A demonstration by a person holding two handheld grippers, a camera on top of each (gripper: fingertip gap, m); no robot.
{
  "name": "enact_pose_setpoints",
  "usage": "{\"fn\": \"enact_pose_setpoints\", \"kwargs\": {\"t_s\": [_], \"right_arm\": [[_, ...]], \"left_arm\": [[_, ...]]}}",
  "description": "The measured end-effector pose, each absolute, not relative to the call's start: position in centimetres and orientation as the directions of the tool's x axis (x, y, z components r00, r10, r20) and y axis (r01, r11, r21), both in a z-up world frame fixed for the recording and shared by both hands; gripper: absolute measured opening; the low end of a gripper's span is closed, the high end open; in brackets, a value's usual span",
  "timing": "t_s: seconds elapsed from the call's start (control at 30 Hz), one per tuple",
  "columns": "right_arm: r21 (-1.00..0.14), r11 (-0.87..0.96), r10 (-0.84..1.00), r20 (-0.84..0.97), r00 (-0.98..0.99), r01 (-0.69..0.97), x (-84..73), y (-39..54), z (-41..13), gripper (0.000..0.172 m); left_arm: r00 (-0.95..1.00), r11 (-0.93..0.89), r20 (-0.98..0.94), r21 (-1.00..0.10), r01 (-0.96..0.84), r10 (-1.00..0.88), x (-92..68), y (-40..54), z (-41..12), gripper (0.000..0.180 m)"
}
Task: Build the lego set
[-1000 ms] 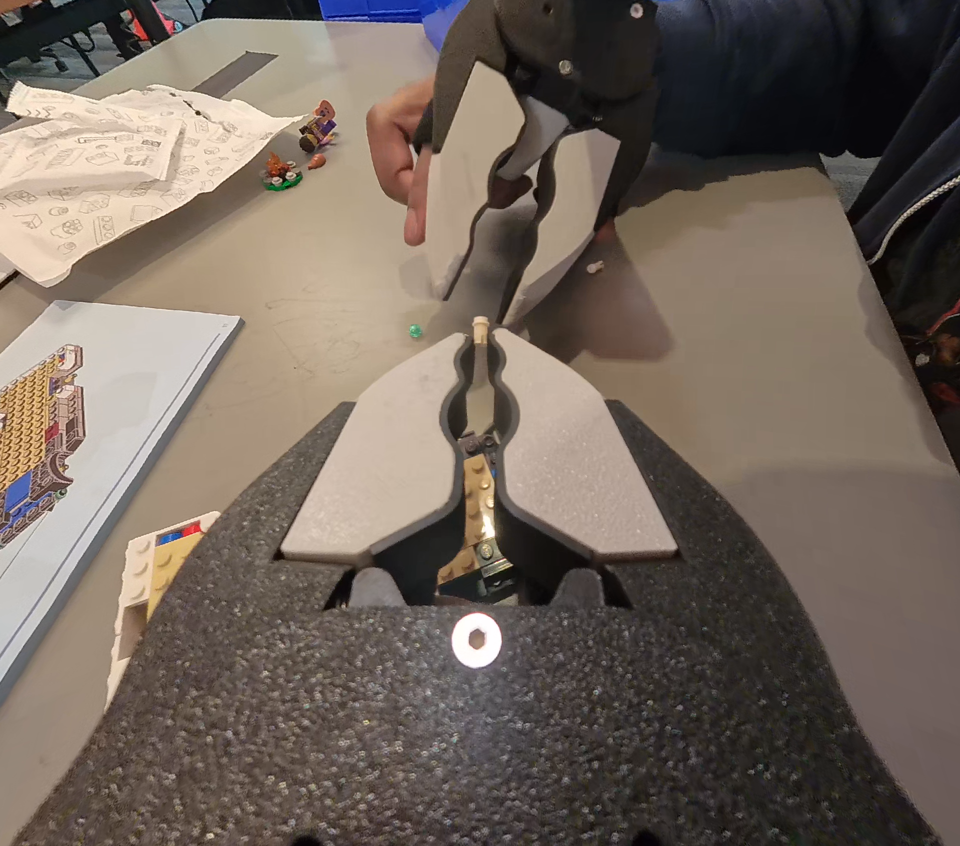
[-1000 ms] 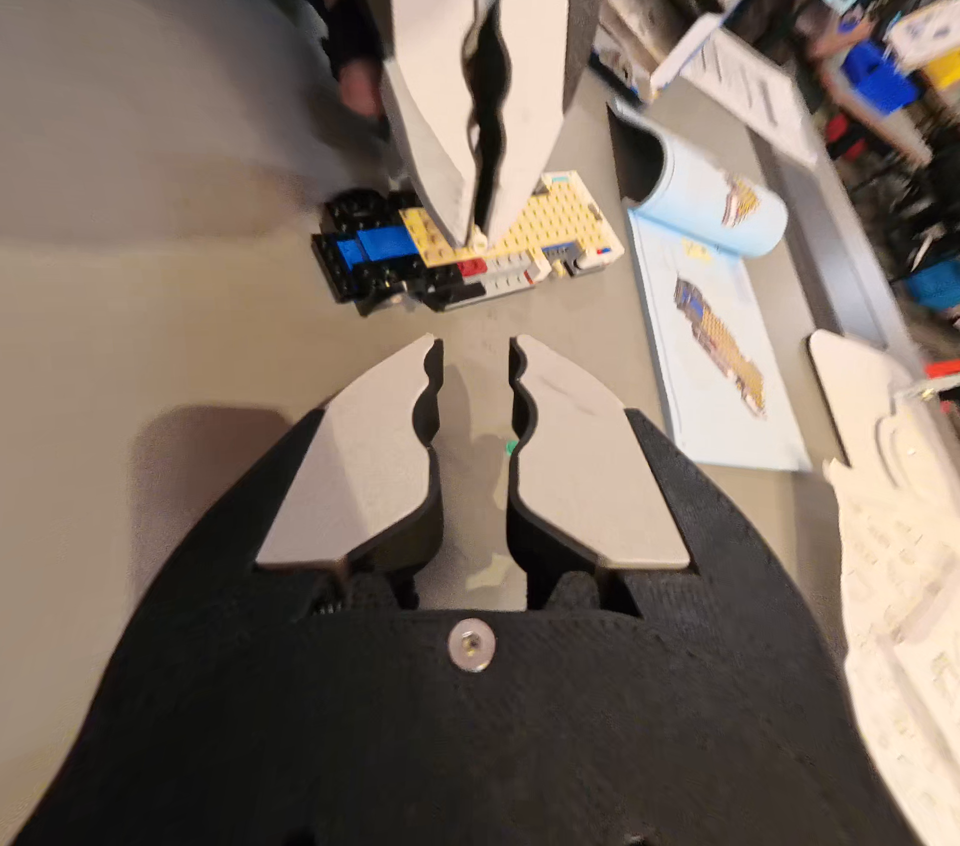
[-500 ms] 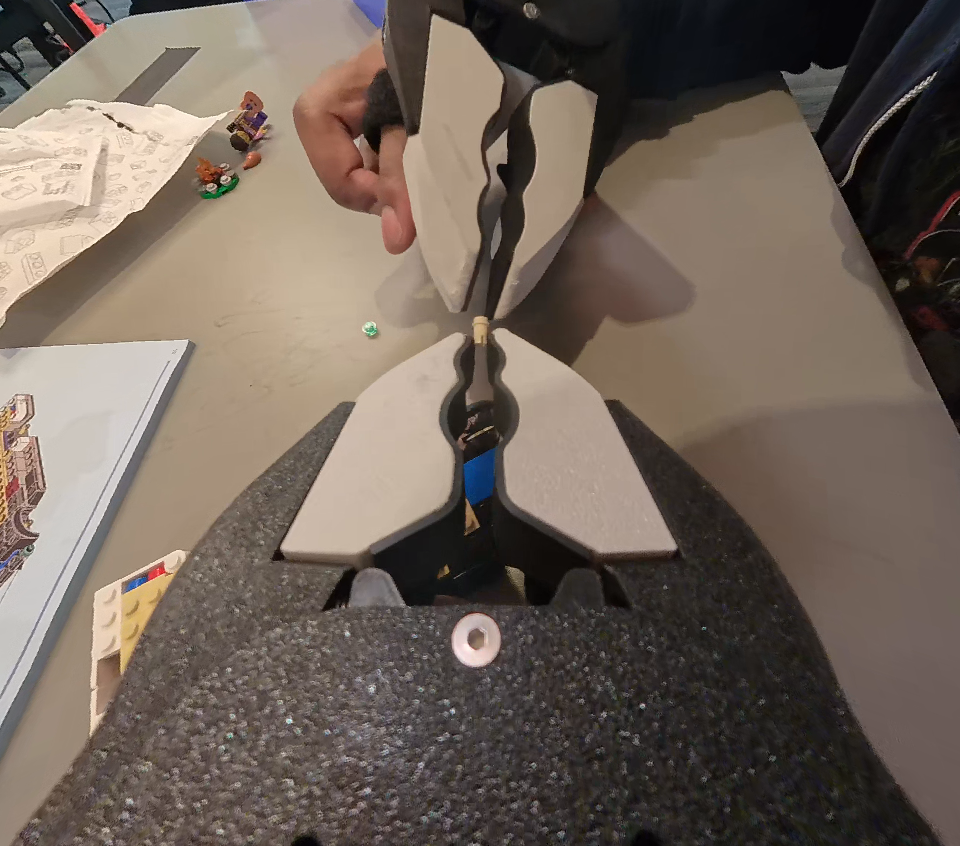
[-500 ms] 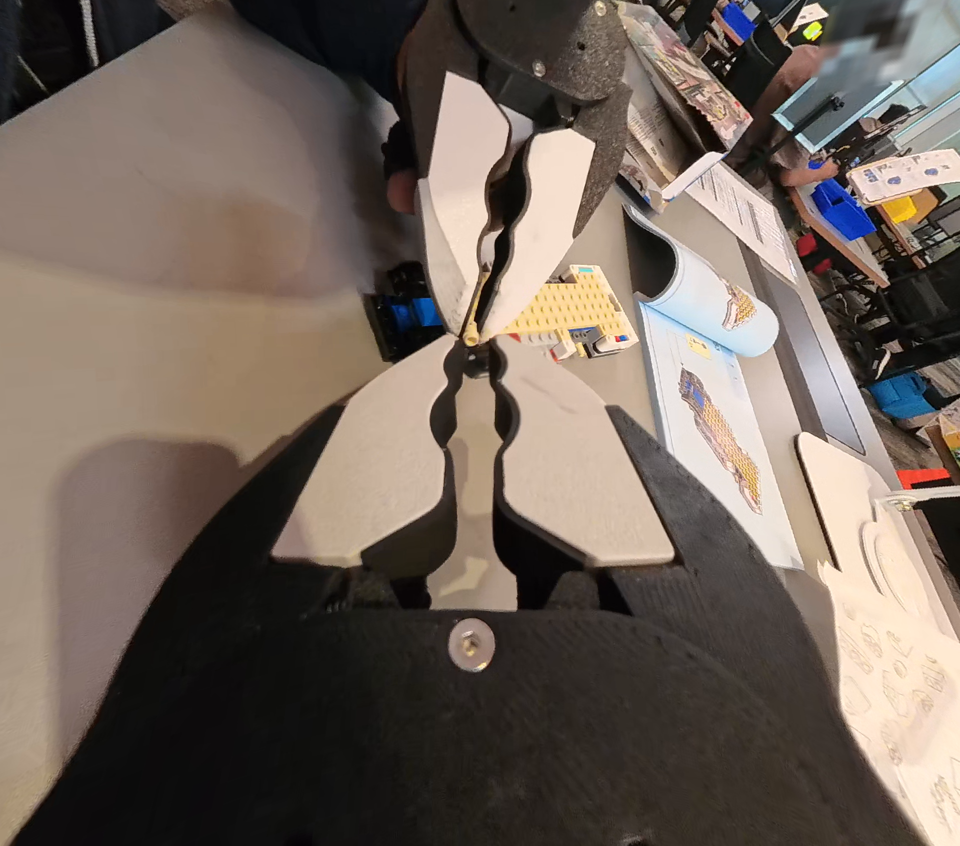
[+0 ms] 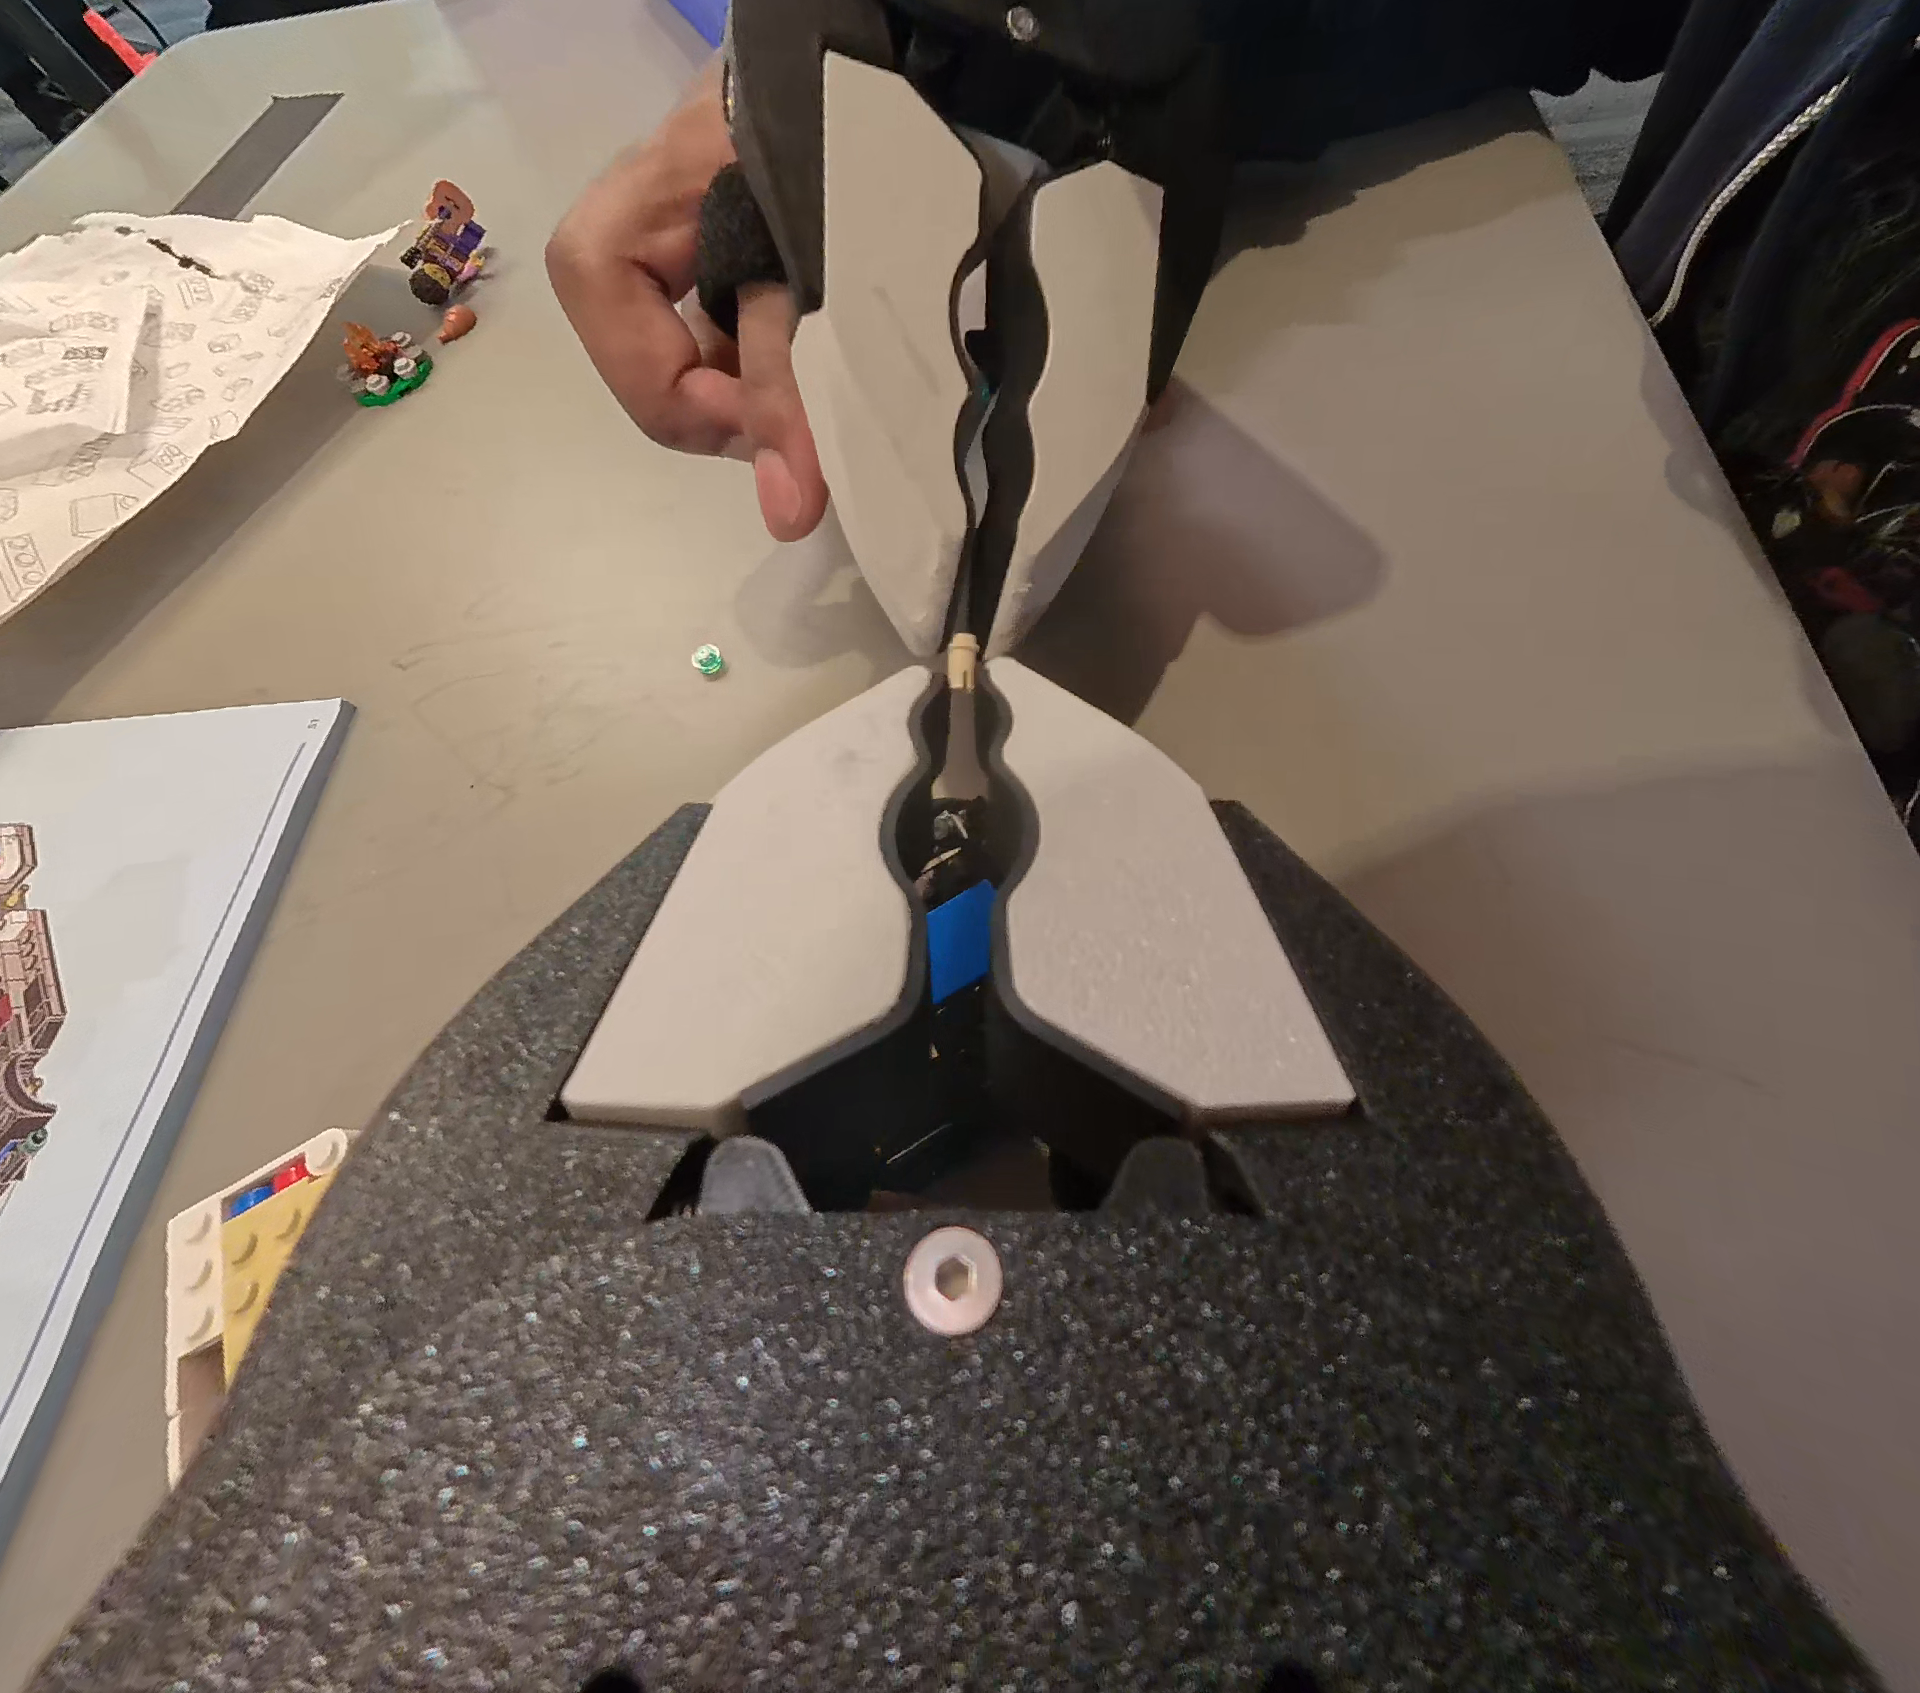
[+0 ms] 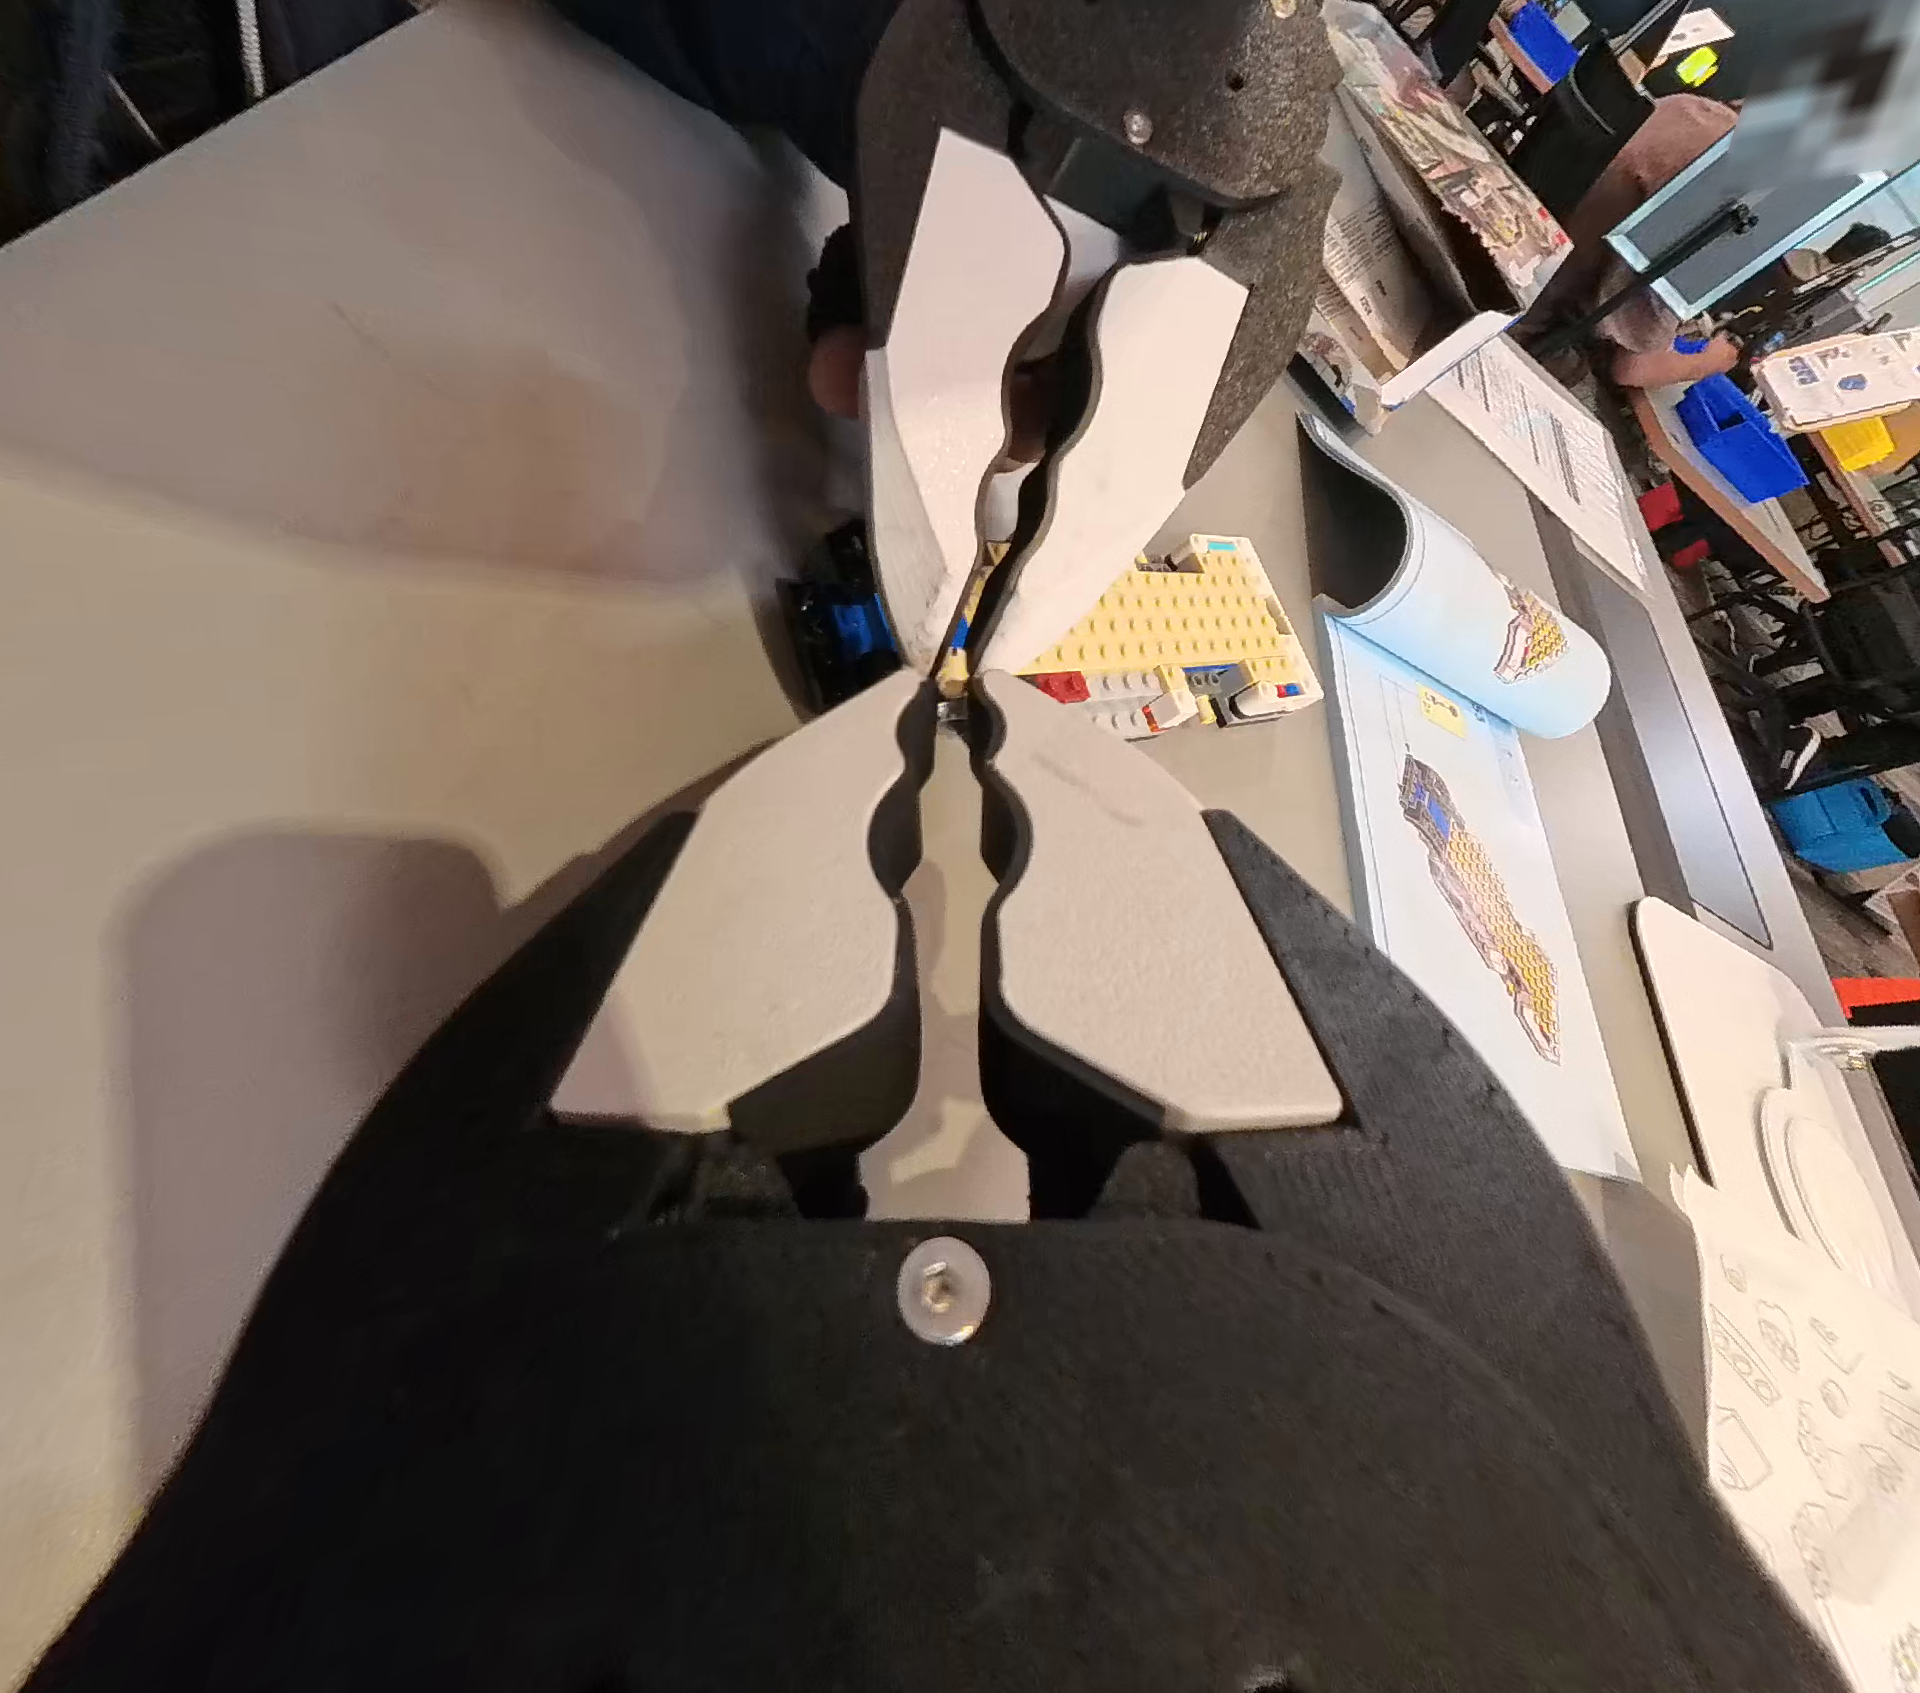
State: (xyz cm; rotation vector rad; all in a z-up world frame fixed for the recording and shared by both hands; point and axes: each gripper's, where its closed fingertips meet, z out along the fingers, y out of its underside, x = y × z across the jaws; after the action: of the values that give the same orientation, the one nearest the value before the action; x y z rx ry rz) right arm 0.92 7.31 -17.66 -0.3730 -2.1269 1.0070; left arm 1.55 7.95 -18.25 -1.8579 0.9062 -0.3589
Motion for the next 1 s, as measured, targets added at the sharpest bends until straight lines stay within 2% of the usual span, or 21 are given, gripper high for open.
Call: {"fn": "enact_pose_setpoints", "kwargs": {"t_s": [0.47, 1.0], "right_arm": [[-0.780, 0.624, 0.551, 0.490, -0.676, -0.057, 0.8, 7.3, -17.3, 0.005], [-0.812, 0.573, 0.600, 0.510, -0.616, -0.113, 0.3, 7.4, -15.6, 0.004]], "left_arm": [[0.674, -0.213, -0.131, -0.890, -0.403, -0.727, 1.5, 7.9, -17.9, 0.005], [0.682, -0.212, 0.001, -0.951, -0.226, -0.732, 1.3, 7.9, -15.9, 0.005]]}}
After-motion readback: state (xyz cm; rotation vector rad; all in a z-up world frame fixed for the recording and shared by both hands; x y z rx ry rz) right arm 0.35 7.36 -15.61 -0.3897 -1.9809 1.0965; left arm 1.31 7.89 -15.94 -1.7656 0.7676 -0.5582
